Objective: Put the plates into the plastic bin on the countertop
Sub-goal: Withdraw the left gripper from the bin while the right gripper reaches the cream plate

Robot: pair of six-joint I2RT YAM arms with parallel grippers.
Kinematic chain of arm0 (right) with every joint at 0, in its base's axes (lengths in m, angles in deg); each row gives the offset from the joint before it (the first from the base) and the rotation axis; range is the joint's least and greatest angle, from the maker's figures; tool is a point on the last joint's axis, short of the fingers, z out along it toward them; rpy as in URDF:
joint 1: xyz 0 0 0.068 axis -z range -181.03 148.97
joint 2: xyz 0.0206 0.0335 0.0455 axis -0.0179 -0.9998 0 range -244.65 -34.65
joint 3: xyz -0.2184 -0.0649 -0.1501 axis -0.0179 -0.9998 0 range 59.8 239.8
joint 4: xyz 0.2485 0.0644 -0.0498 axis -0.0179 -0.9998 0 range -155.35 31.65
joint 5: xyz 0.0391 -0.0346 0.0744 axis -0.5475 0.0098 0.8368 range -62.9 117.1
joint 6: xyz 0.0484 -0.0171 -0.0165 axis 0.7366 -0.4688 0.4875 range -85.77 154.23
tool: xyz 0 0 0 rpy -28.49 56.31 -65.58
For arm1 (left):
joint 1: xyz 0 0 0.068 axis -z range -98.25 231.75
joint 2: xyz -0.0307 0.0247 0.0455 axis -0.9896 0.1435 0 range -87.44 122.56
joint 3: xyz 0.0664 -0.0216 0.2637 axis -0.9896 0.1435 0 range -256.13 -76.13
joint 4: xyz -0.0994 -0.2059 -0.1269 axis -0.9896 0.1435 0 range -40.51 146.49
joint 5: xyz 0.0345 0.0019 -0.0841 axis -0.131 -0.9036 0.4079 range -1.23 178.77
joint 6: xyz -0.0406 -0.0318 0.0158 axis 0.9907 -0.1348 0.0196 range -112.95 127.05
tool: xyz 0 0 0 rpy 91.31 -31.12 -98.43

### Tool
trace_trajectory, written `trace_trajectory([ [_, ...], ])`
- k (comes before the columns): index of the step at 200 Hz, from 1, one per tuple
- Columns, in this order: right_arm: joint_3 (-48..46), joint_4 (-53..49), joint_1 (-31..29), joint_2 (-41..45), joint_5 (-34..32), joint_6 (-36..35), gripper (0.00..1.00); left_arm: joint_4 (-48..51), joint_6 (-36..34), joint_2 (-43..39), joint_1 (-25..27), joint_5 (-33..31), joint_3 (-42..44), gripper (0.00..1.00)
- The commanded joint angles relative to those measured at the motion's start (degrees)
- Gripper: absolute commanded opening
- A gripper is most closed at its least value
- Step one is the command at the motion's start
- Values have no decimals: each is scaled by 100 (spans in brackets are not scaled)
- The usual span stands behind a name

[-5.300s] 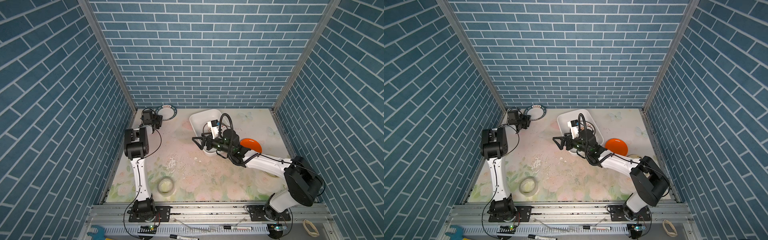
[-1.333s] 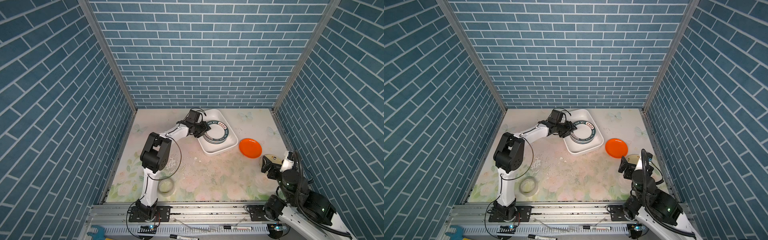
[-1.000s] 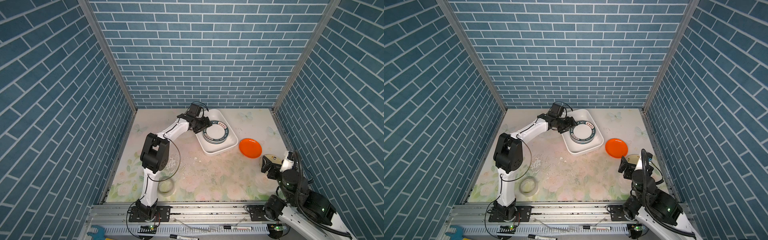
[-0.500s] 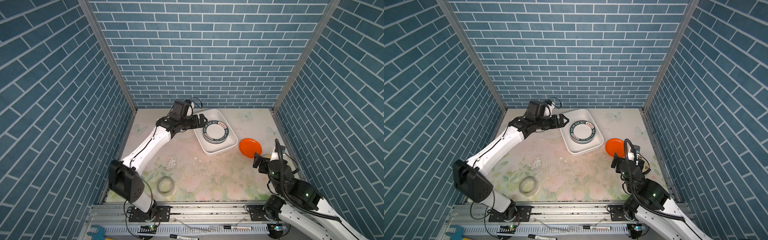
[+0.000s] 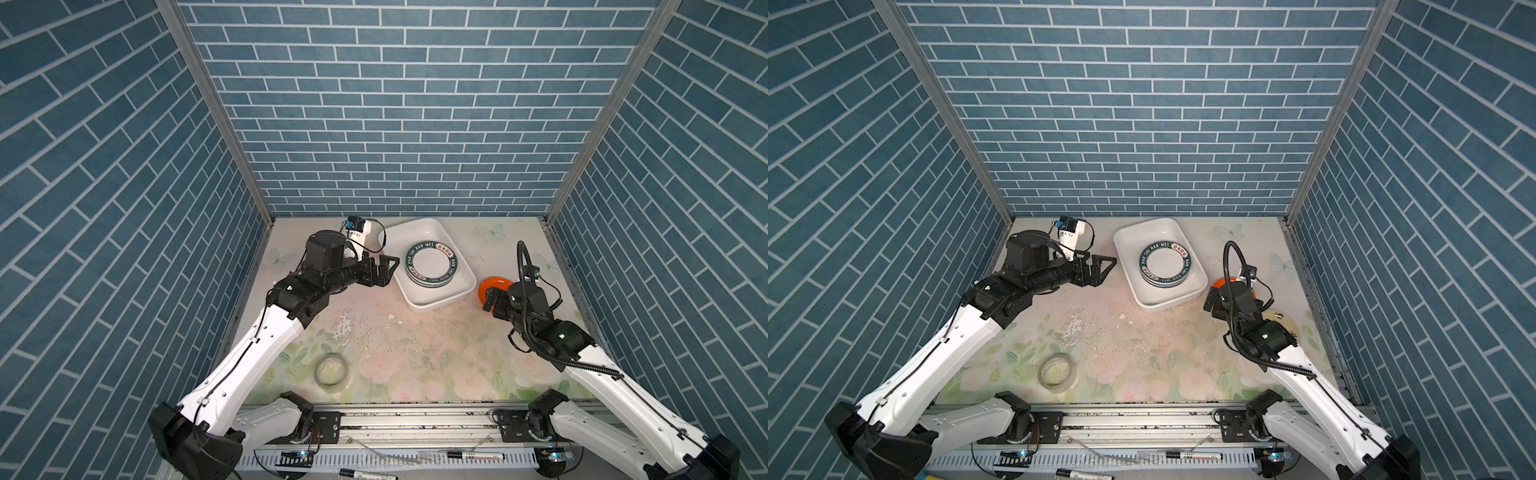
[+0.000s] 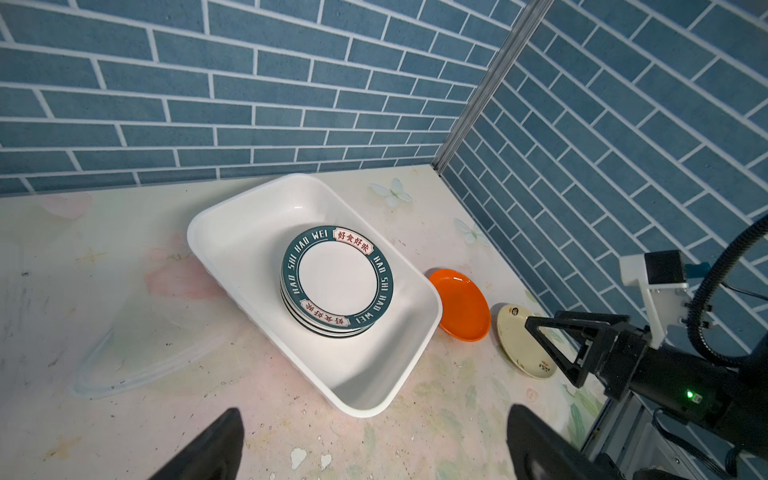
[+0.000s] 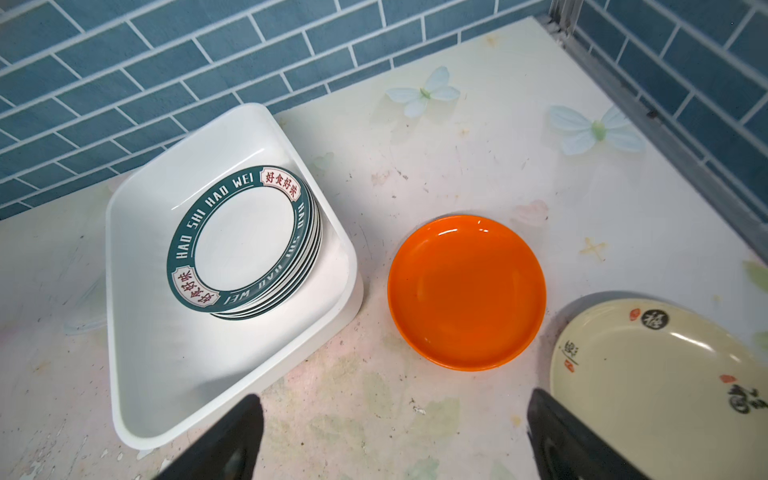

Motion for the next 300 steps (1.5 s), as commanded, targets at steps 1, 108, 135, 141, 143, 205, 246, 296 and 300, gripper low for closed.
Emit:
trace_trajectory([
  [1,203,235,161,-98,520,288,99,-692,-155,19,31,213,358,100],
  [108,-206,-461,2372,0,1501,337,99,-1305,508,583,50,2138,579,99],
  [135,-289,-689,3071,209,1745,233,98,-1463,752,873,301,2222,663,100],
  [141,-317,-736,3207,235,1787,228,98,-1467,788,950,391,2255,654,100],
  [143,-325,-751,3247,242,1799,228,99,-1470,801,969,414,2272,651,100],
  [205,-675,-1105,4915,465,2360,167,98,-1587,1026,1810,1647,3050,483,100],
  [246,-915,-1277,6160,626,2873,-43,98,-1564,1050,2032,2185,3255,419,100],
  [296,-1284,-1299,7097,730,3376,-255,98,-1500,1015,1924,2231,3165,417,100],
  [300,-1337,-1265,7149,735,3453,-263,99,-1498,1014,1927,2227,3167,414,100],
])
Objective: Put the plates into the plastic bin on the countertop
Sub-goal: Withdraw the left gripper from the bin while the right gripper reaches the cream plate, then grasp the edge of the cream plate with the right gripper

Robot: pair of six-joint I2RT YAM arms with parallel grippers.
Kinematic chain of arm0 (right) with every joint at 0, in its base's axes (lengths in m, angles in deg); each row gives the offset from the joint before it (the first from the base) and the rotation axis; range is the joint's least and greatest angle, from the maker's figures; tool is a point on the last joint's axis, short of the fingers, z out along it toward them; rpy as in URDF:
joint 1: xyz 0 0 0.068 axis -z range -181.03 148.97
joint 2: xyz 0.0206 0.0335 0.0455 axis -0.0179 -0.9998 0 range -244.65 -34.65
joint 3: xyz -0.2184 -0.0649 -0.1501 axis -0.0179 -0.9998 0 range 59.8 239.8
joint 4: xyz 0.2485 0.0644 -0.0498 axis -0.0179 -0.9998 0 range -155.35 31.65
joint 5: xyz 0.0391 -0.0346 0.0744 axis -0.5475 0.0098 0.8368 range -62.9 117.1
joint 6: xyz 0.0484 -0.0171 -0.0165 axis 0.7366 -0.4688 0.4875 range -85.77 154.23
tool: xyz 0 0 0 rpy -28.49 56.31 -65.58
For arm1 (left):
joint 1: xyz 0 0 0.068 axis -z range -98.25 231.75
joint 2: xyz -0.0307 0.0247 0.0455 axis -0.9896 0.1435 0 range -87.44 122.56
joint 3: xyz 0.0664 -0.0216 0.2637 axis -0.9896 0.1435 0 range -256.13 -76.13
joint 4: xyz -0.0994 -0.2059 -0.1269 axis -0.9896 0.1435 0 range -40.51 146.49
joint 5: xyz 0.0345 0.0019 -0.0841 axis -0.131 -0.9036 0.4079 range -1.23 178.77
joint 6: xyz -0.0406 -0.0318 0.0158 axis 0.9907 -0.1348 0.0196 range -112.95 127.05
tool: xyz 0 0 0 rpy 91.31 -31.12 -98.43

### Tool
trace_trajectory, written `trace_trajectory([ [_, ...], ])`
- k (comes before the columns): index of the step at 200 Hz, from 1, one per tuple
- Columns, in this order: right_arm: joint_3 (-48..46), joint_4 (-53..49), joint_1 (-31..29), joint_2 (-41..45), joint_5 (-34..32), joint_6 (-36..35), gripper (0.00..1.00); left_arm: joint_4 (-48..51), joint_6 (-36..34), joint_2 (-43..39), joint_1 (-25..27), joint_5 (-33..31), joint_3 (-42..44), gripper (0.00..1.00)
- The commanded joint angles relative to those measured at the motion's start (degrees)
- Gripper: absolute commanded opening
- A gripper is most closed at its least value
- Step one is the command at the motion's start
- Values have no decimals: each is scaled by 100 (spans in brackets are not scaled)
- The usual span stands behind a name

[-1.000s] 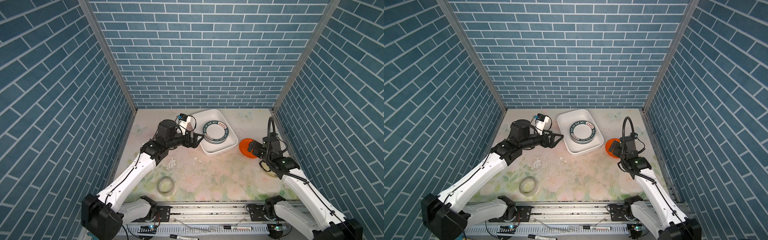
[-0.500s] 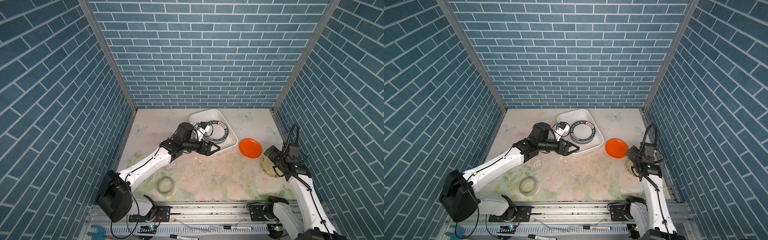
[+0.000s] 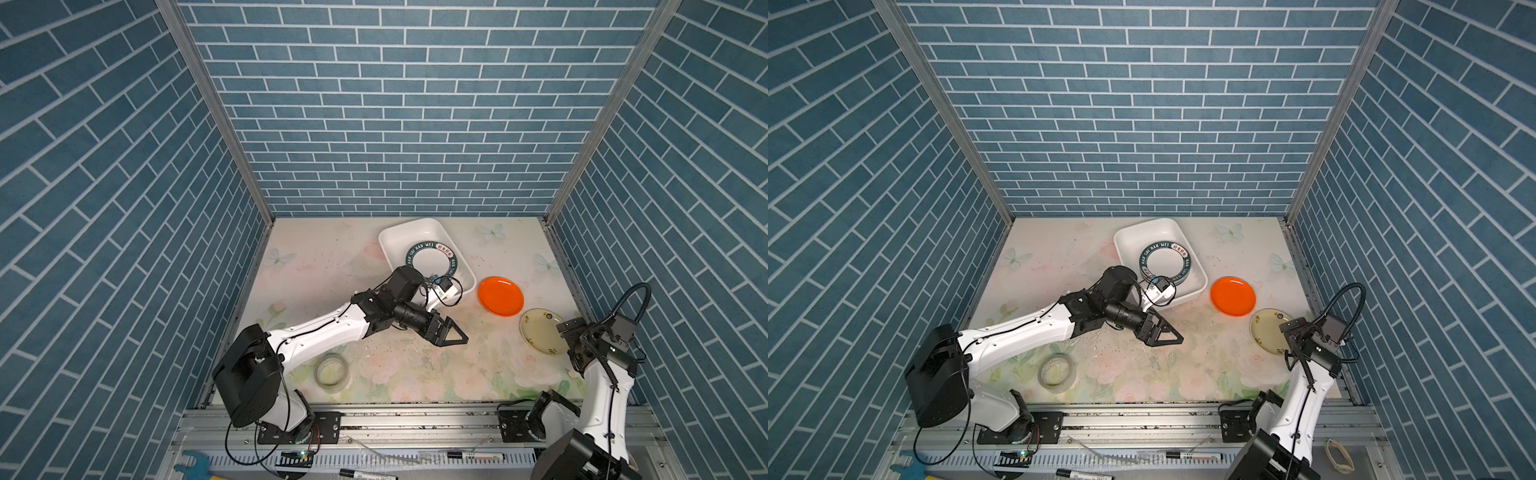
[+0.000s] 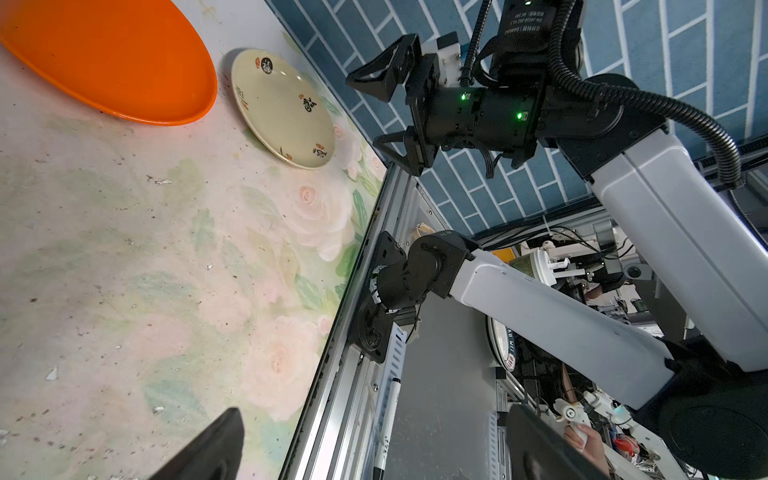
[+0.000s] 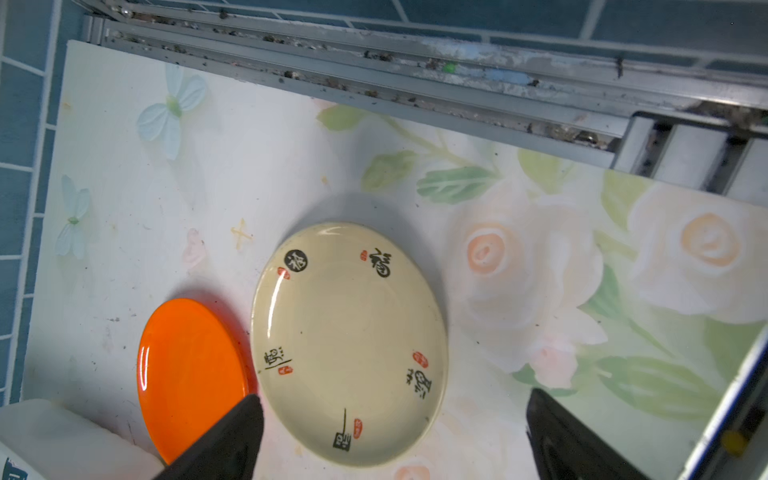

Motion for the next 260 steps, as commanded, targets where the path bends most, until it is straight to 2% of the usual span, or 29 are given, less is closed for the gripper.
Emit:
trace_trajectory([
  [1,-244,-71,287,137,498,-242,98,-7,-31,-105,20,57,-157,100],
  [44,-574,298,792,27,1159,-276,98,23,-57,-121,23,-74,-136,100],
  [96,-1039,1074,1232,-353,2070,-166,89,34,-62,-140,22,-260,-85,100],
  [159,-1265,1478,1473,-713,2340,-259,86,243,-243,-283,23,-513,-118,100],
  [204,-1363,1817,1531,-1170,2596,-224,70,263,-271,-368,23,-565,-119,99],
  [224,-1363,1849,1532,-1230,2680,-238,60,244,-245,-455,21,-624,-88,100],
  [241,-1338,1785,1533,-1154,2679,-288,47,241,-255,-529,23,-662,-68,100],
  [260,-1291,1580,1537,-970,2583,-321,27,312,-287,-569,15,-741,-88,99],
])
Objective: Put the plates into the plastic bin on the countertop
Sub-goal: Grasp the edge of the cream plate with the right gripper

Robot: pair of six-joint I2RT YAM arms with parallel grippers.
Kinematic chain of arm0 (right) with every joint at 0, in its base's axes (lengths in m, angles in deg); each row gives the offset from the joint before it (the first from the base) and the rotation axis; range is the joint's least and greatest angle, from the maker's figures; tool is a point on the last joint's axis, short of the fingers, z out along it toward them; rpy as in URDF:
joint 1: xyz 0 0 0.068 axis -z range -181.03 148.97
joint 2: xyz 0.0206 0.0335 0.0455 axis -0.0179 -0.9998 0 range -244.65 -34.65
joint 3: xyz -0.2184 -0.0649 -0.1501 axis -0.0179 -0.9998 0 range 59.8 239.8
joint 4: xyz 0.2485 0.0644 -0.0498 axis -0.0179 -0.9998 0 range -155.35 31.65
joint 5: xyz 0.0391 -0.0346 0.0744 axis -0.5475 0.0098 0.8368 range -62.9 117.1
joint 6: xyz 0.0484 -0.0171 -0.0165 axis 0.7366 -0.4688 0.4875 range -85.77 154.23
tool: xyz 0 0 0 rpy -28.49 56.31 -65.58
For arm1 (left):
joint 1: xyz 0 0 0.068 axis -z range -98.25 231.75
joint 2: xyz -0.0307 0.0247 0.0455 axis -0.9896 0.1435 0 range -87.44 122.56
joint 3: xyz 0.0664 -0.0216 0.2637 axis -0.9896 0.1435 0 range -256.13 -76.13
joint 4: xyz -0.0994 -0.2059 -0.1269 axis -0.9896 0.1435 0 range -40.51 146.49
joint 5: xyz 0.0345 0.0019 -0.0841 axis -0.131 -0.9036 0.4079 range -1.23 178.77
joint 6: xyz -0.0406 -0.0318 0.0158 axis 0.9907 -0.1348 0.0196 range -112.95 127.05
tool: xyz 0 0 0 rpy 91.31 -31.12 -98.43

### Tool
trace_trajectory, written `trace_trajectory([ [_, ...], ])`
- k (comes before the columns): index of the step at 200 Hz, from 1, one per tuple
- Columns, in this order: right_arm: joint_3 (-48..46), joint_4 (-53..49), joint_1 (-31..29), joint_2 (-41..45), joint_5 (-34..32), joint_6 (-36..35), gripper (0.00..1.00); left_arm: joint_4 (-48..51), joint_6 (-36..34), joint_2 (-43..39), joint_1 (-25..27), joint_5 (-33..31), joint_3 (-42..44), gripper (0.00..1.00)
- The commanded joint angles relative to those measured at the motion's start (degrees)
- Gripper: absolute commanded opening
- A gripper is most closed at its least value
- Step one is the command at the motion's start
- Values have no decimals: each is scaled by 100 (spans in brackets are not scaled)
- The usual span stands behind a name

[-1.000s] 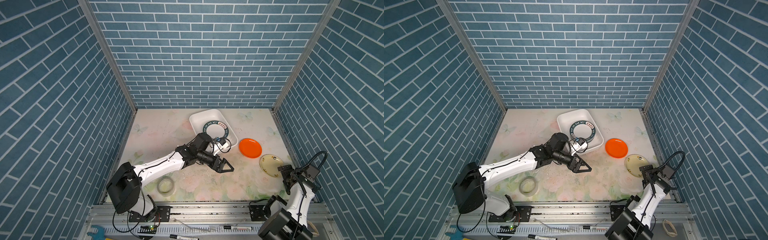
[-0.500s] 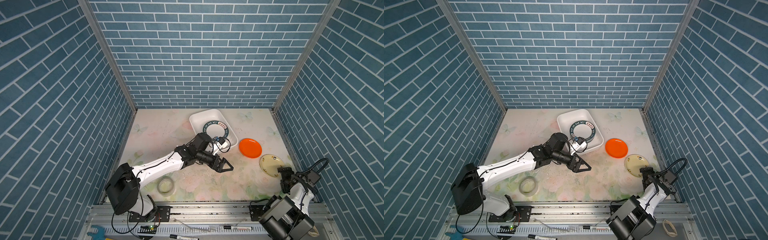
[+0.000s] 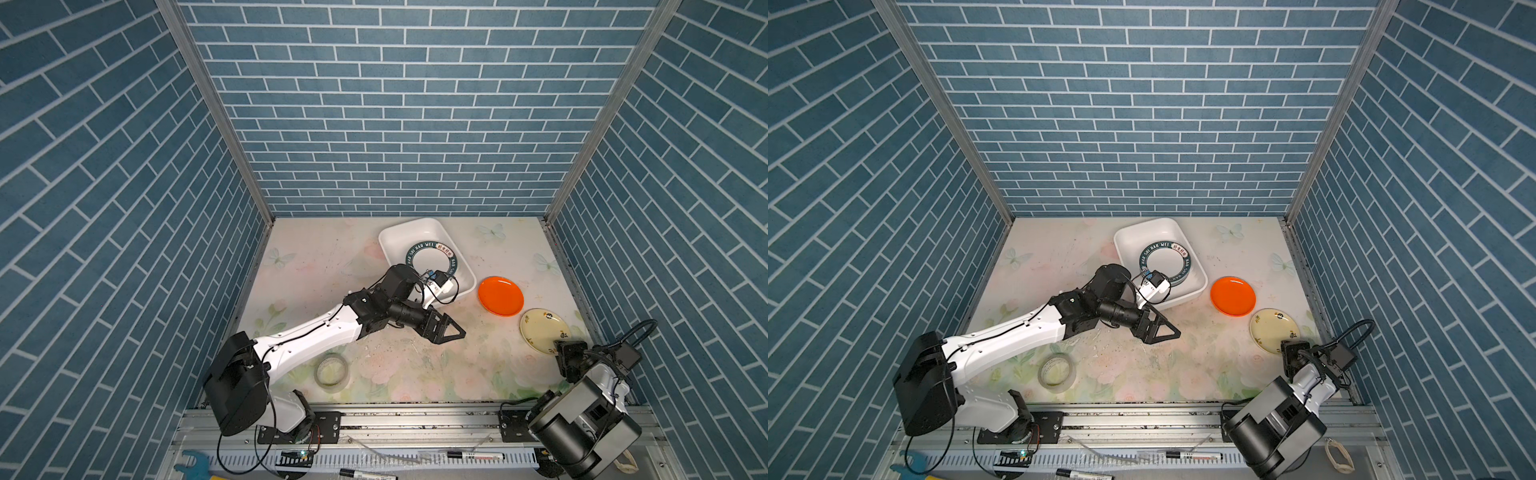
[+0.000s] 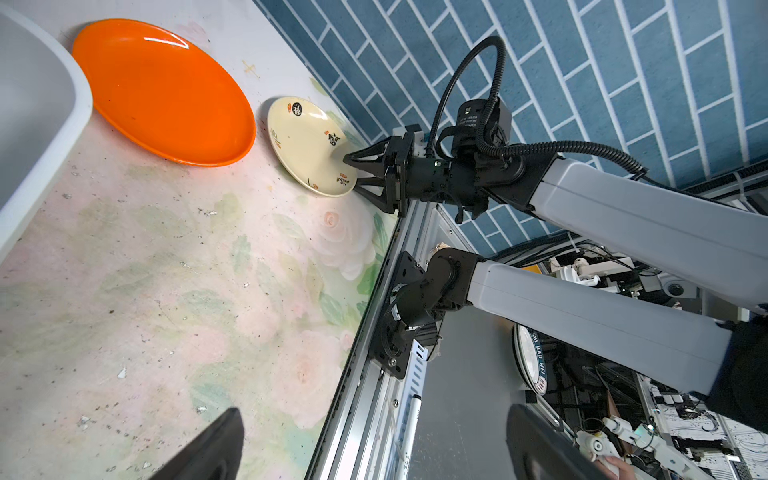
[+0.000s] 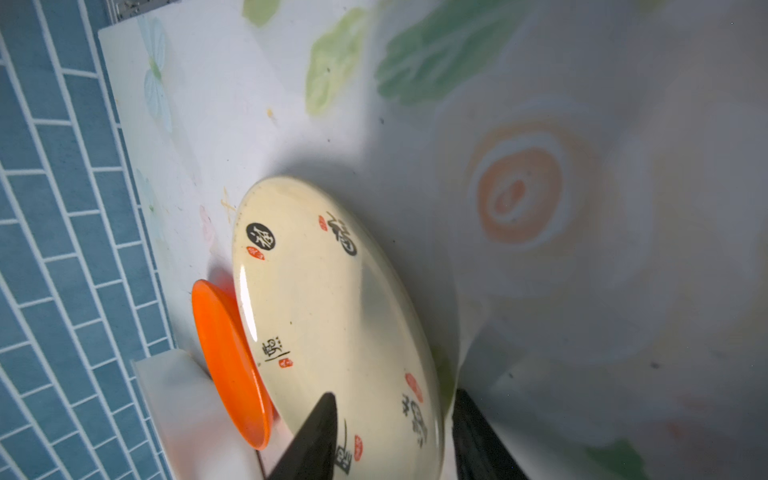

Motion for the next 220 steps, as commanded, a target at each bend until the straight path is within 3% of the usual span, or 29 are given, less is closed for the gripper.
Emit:
trace_trajectory([
  [1,-13,-260,22,202,-26,-131,26,144,-121,-150,15,-132,-83,99],
  [13,50,-413,19,333,-55,-148,17,204,-141,-153,15,-188,-94,100],
  [38,224,-732,16,575,-108,-225,8,300,-174,-137,6,-255,-137,100],
  [123,1204,-1976,16,1412,-240,-433,4,412,-203,-311,-164,-505,-129,100],
  [159,1128,-1945,17,1285,-310,-499,6,422,-209,-383,-305,-532,-130,100],
  [183,950,-1753,20,1079,-360,-500,16,426,-228,-374,-354,-517,-125,100],
  [209,794,-1528,22,906,-352,-504,52,423,-229,-315,-372,-497,-138,100],
  [220,727,-1437,18,877,-370,-500,62,420,-243,-290,-372,-501,-138,100],
])
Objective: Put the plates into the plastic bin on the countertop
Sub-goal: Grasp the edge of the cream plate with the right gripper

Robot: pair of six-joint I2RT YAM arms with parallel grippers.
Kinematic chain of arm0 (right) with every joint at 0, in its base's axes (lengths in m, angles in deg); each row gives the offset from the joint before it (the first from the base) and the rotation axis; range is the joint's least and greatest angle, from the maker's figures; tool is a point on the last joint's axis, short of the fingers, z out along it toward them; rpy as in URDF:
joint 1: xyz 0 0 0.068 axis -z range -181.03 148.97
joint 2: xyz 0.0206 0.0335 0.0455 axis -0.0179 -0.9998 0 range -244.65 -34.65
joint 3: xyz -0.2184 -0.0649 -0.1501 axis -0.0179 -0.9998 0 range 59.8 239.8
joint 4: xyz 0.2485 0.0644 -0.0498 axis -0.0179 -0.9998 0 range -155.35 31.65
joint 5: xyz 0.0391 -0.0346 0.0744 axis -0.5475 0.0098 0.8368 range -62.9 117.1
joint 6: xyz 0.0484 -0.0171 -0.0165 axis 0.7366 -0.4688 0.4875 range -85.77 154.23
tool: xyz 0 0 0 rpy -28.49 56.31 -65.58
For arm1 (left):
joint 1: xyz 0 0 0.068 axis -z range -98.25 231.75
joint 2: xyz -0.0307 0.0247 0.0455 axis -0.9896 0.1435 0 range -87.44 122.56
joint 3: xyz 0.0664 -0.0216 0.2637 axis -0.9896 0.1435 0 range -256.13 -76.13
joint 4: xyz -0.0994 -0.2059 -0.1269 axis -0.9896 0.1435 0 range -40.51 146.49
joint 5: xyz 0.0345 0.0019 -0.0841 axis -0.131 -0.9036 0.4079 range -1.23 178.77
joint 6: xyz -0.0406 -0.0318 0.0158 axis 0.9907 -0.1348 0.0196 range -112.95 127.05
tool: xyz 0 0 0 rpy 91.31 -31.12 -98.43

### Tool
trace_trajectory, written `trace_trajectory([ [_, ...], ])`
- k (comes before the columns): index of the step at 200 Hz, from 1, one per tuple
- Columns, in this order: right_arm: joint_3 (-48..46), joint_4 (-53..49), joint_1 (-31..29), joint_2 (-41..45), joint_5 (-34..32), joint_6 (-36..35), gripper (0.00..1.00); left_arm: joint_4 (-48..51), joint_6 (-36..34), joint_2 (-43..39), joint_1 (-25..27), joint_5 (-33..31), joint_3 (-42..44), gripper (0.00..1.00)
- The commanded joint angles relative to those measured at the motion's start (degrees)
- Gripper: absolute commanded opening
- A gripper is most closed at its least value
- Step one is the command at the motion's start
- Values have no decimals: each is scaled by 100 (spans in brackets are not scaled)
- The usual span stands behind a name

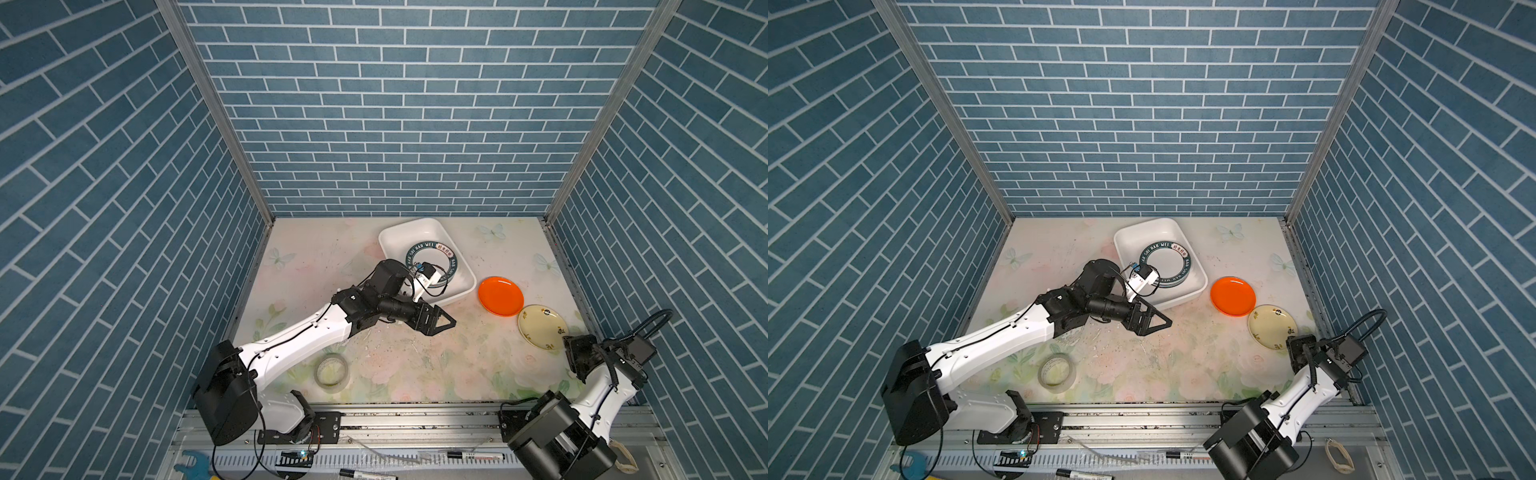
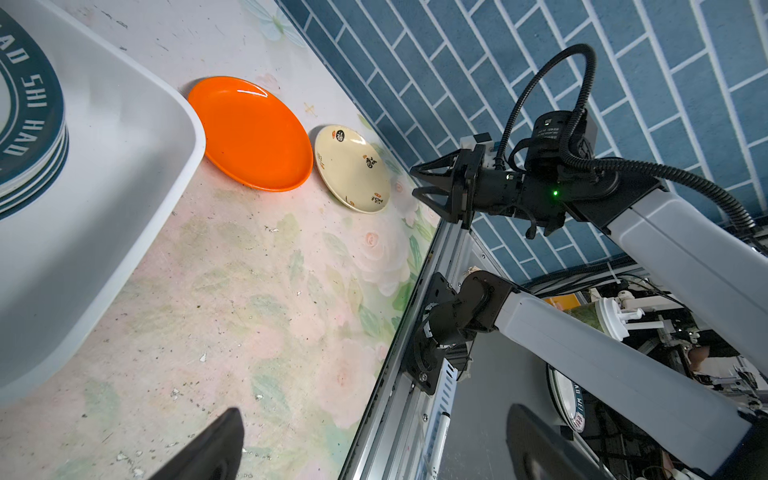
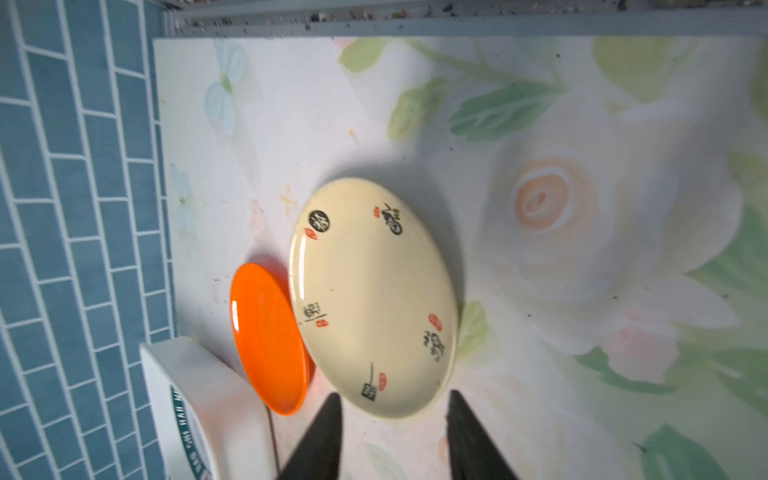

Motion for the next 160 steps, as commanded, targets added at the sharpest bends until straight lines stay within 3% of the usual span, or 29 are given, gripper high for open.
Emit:
trace_trajectory([
  [1,-122,207,12,-64,-106,-113,62,43,-97,5,-38,-12,-134,100],
  [29,-225,280,17,-103,-131,-153,76,21,-54,131,-56,81,-156,100],
  [52,-227,223,16,-194,-398,-114,81,21,-50,158,-123,74,-156,100],
  [160,-792,1740,13,-1438,88,255,89,-308,358,166,-465,310,11,100],
])
